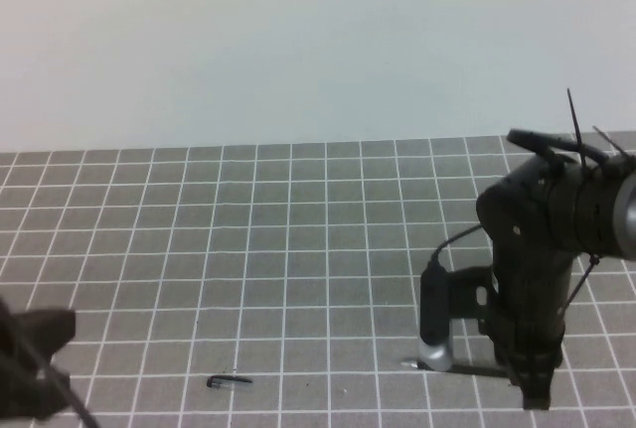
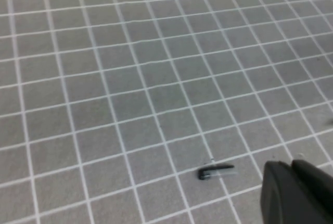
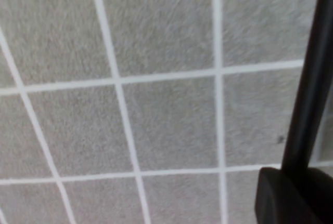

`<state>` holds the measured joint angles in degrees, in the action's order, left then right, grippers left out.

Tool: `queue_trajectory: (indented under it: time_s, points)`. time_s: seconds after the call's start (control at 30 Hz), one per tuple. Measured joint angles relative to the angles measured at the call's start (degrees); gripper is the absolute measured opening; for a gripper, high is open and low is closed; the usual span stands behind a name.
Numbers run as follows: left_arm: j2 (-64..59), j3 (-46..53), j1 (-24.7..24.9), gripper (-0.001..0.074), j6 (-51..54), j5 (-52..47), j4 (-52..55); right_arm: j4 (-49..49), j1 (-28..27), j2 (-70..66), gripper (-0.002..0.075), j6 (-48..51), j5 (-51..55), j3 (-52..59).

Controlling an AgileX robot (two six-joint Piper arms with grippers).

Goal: Cap the pen
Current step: 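Pick up the pen and its cap, cap the pen, and set it down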

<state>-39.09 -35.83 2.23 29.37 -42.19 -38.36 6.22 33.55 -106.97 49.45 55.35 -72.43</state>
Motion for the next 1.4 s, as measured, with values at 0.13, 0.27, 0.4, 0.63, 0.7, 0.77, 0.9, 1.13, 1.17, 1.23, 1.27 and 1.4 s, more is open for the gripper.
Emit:
queue_trajectory:
  time_s: [0.13,0.27,0.4,0.63,0.7,0.77,0.9,1.13,1.17,1.23,1.27,1.4]
  points:
    - [-7.32,-6.67,0.0,0.0001,0.55,-3.65,0.21,-1.81,0.0,0.0,-0.0003,-0.13,1.48,-1.75]
    - [-15.59,-12.17,0.0,0.0001,6.84,-9.65,0.45,-3.39,0.0,0.0,-0.0003,-0.13,3.25,-3.42]
    - [-23.5,-14.89,0.0,0.0021,14.67,-11.72,0.45,-5.68,0.0,0.0,-0.0003,-0.13,3.79,-3.68]
    - [-35.0,-16.08,0.95,0.0353,25.55,-9.82,-0.11,-6.22,0.0,0.0,-0.0003,-1.55,4.5,-3.68]
    - [-37.64,-16.08,2.79,0.0418,33.02,-8.77,0.46,-6.22,0.0,-0.13,-0.0003,-1.7,4.5,-3.68]
    - [-39.67,-16.08,5.01,0.042,40.2,-8.5,0.93,-6.22,0.0,-0.12,-0.0003,-1.7,4.5,-3.68]
    - [-42.46,-16.08,9.89,0.042,49.35,-6.18,6.38,-6.56,0.0,-0.12,-0.0003,-2.26,4.5,-3.68]
    - [-47.26,-16.08,15.22,0.042,49.19,-2.58,16.63,-6.22,0.0,-0.12,-0.0003,-2.75,4.38,-3.58]
    - [-47.88,-16.08,16.03,0.042,49.19,-1.73,16.92,-6.22,0.0,-0.12,-0.0003,-2.75,4.38,-3.58]
    - [-48.89,-16.08,17.49,0.042,49.19,0.33,17.32,-6.22,0.0,-0.12,-0.0003,-2.88,4.38,-3.58]
    - [-49.32,-16.08,18.41,0.042,48.93,1.38,17.5,-6.22,0.0,-0.12,0.0066,-2.71,4.45,-3.58]
    - [-51.75,-16.08,21.44,0.042,50.69,2.51,20.13,-6.56,0.0,-0.12,-0.0003,-3.56,4.16,-3.58]
